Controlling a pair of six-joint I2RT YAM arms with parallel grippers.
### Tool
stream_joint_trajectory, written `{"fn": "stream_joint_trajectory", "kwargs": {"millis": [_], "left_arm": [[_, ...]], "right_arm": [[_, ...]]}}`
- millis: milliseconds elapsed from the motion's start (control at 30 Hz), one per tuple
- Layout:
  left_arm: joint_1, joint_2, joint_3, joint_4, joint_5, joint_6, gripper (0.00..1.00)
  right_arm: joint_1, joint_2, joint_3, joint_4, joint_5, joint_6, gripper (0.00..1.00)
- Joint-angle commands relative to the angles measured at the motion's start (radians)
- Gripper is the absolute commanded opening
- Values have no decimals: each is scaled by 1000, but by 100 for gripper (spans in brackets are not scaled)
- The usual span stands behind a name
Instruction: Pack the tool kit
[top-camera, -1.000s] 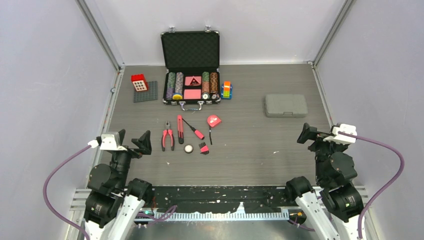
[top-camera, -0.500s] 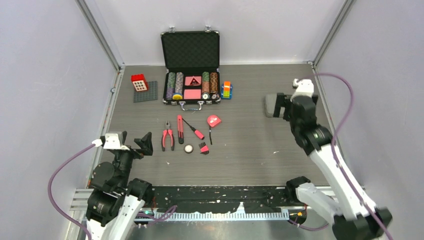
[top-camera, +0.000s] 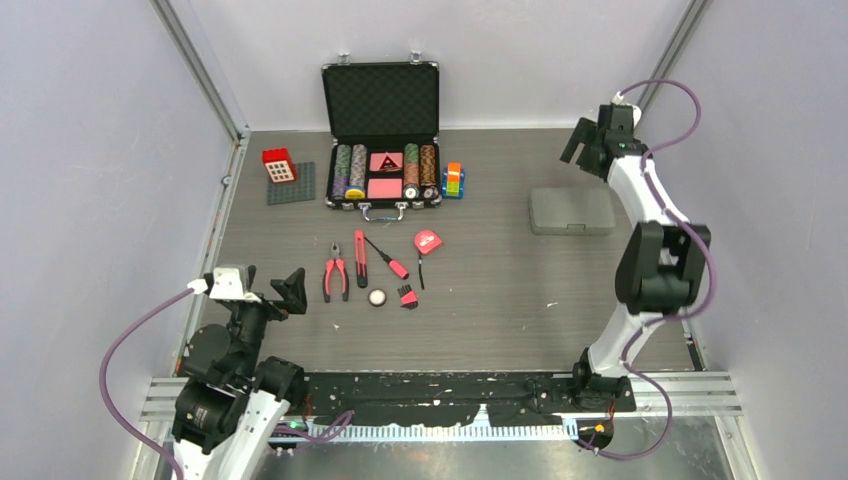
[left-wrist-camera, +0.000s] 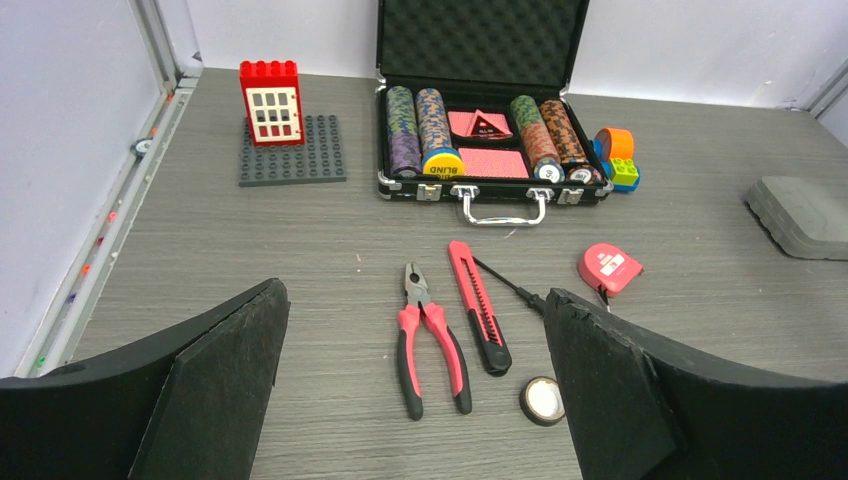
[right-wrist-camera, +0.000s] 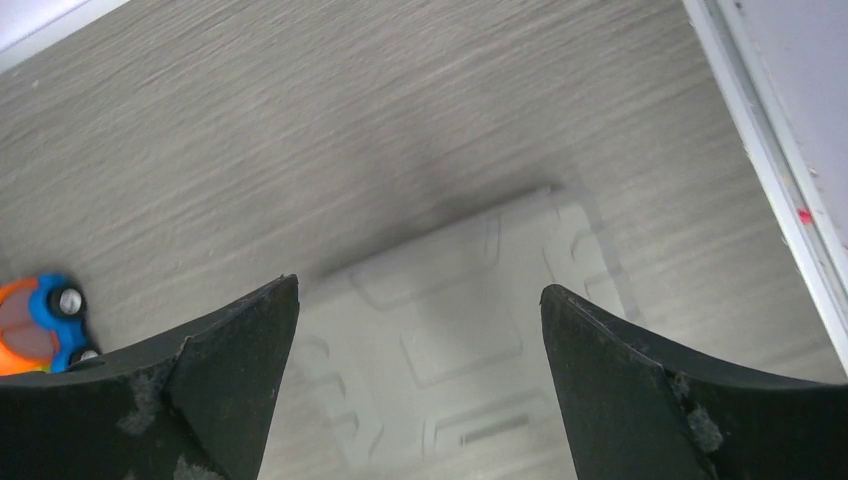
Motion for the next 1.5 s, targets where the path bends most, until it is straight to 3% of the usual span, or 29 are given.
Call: {"fn": "stream_joint_trajectory", "kwargs": {"millis": [0,267,467,700,800,1033,1133,1300,1467], "left_arm": [[16,-3,-2,24,31,2,100],[50,17,-6,35,81,2,100],[74,23,-5,36,117,-2,100],[75,8,-8,40,144,-3,100],[76,6,-9,47,169,-3,100],[76,22,-17,69,253,-12,100],[75,55,-17,90,354,-33,100],[76,178,-16,126,429,-83,100],[76,342,51,120,490,-173,100]], "right_arm": [[-77,177,195,-71,-120,17,95],[-164,343,322,-117,-163,-20,95],[-165,342,225,-129,-296,-70,99],[-130,253,35,-62,-464,-193,76],[-88,213,-62,-15,-513,-220,69],[66,102,-219,35,-531,-275,67],[177,46,-267,41,-516,-283,67],[287,-59,-313,49,-467,-194,70],[336,-269,-384,65,-392,-95,75]]}}
